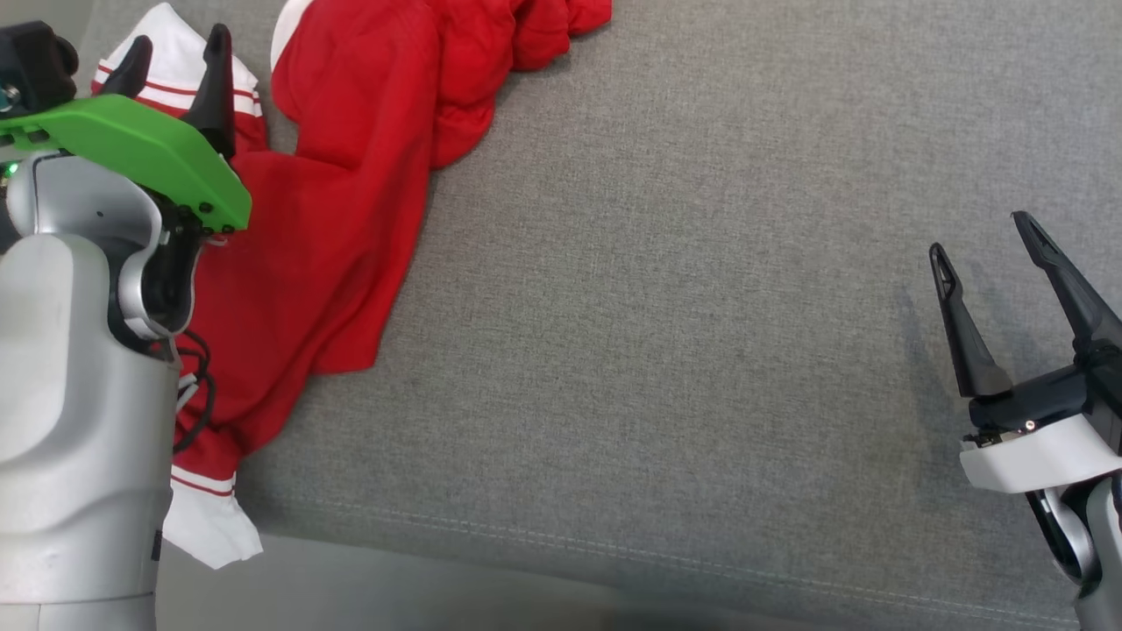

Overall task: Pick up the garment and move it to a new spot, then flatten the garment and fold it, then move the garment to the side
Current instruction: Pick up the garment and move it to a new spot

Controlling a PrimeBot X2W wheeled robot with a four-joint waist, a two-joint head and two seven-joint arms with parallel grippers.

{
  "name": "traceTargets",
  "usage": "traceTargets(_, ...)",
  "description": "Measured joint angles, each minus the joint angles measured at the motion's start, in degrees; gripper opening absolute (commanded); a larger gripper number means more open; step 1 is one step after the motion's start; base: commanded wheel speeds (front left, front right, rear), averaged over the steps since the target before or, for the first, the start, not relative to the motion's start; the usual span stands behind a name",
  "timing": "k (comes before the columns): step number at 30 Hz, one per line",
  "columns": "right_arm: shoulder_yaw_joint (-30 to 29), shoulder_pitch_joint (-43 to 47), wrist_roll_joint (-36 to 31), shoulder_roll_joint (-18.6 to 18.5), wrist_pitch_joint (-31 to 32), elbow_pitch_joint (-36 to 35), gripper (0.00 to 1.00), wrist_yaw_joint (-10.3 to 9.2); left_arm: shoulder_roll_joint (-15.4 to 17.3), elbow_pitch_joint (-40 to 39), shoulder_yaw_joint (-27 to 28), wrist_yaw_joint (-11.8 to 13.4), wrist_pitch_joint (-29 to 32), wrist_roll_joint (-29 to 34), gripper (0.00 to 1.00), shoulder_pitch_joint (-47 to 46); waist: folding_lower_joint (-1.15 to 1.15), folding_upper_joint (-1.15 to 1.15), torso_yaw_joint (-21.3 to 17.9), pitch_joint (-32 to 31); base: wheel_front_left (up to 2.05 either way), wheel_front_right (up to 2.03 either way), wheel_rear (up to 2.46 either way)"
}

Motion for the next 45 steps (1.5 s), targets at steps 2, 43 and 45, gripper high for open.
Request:
traceTargets(2, 0.3, -0.4, -0.2, -0.3, 0.0, -1.0, 1.00, 0.01, 0.0, 1.7, 0.6, 0.1, 0.8, -0.4, 1.00, -1.3, 0.00, 0.00, -0.3, 1.2, 0.00, 0.00, 0.00)
traceTargets(43, 1.5, -1.0, -0.4, 0.1, 0.0, -2.3, 1.00, 0.23, 0.7, 23.9, 3.3, -3.6, 9.7, -6.1, 0.26, -17.3, 0.00, 0.00, -9.3, 8.8, 0.00, 0.00, 0.00)
traceTargets(45, 1.4, -1.0, -0.4, 0.1, 0.0, -2.3, 1.00, 0.08, 0.7, 24.6, 3.2, -4.0, 9.7, -6.1, 0.00, -17.4, 0.00, 0.00, -9.6, 8.7, 0.00, 0.00, 0.00)
